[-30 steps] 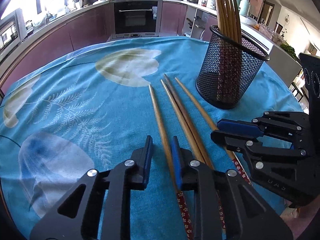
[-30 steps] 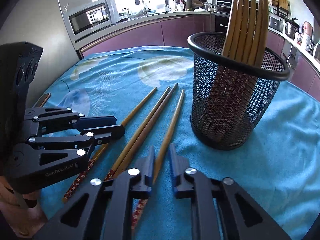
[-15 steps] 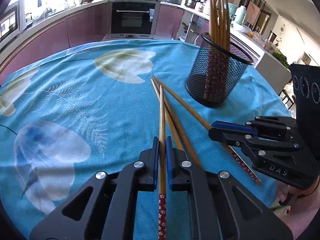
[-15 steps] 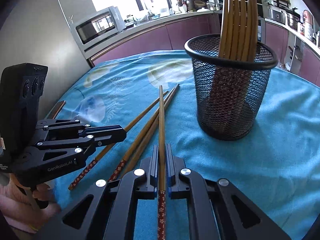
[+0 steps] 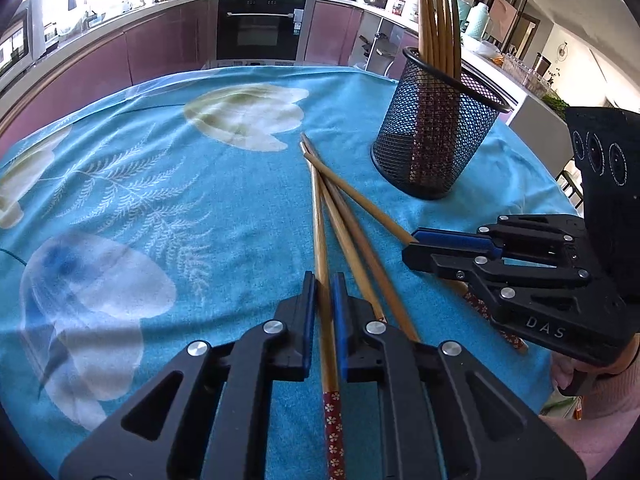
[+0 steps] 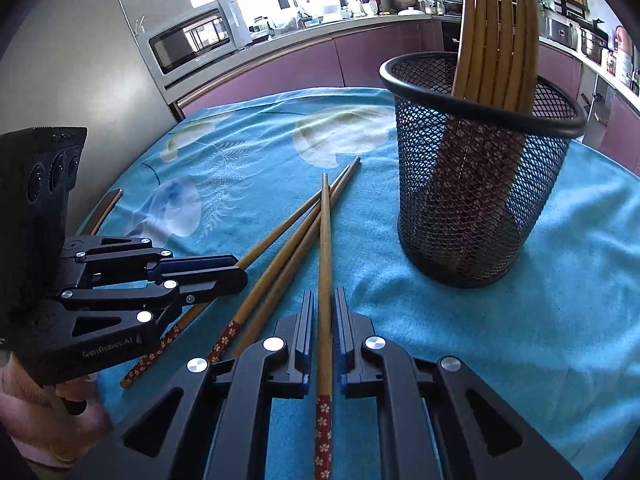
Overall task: Organize utensils
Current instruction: 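Grasp a chopstick with the right tool while the left tool grasps another, then lift both chopsticks upright and carry them over the mesh cup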
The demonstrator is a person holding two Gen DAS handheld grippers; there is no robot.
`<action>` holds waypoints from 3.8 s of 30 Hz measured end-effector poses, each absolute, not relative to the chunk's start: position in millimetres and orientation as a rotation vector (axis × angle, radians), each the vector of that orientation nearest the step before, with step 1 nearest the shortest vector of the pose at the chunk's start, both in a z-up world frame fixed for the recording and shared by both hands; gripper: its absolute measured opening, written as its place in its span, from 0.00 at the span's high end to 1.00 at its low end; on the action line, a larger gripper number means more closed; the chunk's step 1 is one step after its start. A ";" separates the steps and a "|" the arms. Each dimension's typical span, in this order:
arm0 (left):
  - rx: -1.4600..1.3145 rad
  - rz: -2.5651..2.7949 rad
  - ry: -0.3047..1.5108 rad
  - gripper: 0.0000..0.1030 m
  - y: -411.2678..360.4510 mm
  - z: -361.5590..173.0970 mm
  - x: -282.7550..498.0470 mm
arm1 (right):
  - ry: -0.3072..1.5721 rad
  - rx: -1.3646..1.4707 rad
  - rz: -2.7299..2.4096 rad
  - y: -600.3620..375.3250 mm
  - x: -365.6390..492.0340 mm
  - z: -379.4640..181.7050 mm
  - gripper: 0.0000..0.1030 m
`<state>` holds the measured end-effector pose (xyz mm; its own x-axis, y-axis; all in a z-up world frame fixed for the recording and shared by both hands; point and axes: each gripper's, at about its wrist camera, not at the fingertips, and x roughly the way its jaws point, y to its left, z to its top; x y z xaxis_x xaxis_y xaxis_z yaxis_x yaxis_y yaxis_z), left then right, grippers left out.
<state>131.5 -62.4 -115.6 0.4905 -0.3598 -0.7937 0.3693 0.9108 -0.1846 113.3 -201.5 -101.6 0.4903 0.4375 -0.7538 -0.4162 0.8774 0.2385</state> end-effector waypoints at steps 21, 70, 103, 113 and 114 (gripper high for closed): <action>-0.018 -0.426 0.934 0.92 -63.5 -105.8 130.6 | 0.878 0.070 0.543 -211.9 104.2 -91.9 0.94; -0.071 -0.481 0.812 0.93 -56.0 -55.6 99.4 | 0.755 0.173 0.588 -236.3 78.6 -57.1 0.94; -0.131 -0.573 0.730 0.93 -50.6 -16.7 84.0 | 0.656 0.240 0.560 -271.3 78.5 -31.7 0.94; -0.149 -0.597 0.698 0.93 -51.3 -1.1 86.2 | 0.596 0.239 0.543 -283.8 78.8 -13.1 0.94; -0.148 -0.596 0.692 0.93 -51.6 0.9 87.1 | 0.589 0.236 0.543 -285.3 79.1 -10.4 0.94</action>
